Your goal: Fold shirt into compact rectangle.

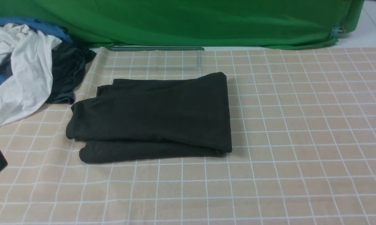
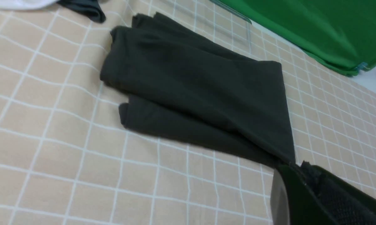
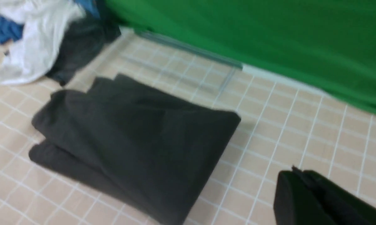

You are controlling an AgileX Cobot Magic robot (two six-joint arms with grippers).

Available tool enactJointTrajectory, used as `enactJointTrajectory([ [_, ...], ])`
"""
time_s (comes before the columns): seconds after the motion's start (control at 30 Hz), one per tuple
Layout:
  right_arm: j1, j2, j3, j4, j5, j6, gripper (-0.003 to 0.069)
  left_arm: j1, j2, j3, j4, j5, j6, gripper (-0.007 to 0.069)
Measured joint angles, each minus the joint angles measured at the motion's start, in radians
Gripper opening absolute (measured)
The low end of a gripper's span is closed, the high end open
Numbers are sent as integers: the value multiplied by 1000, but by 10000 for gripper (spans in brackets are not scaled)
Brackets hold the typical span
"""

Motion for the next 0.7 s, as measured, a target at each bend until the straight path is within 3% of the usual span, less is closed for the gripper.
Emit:
enactJointTrajectory([
  [0.3,-138,362,-135,75,108,14,35,0,-4,2,-49,54,-4,13],
  [0.43,-147,484,-185,113,105,17,62,0,-4,2,-50,72,-4,13],
  [0.53,-147,573,-216,185,71,17,173,0,-4,5,-50,71,-3,13],
  [0.6,-147,653,-238,241,40,15,322,0,-5,6,-50,71,-1,13],
  [0.7,-147,730,-262,316,24,-7,471,0,-5,6,-50,71,-1,13],
])
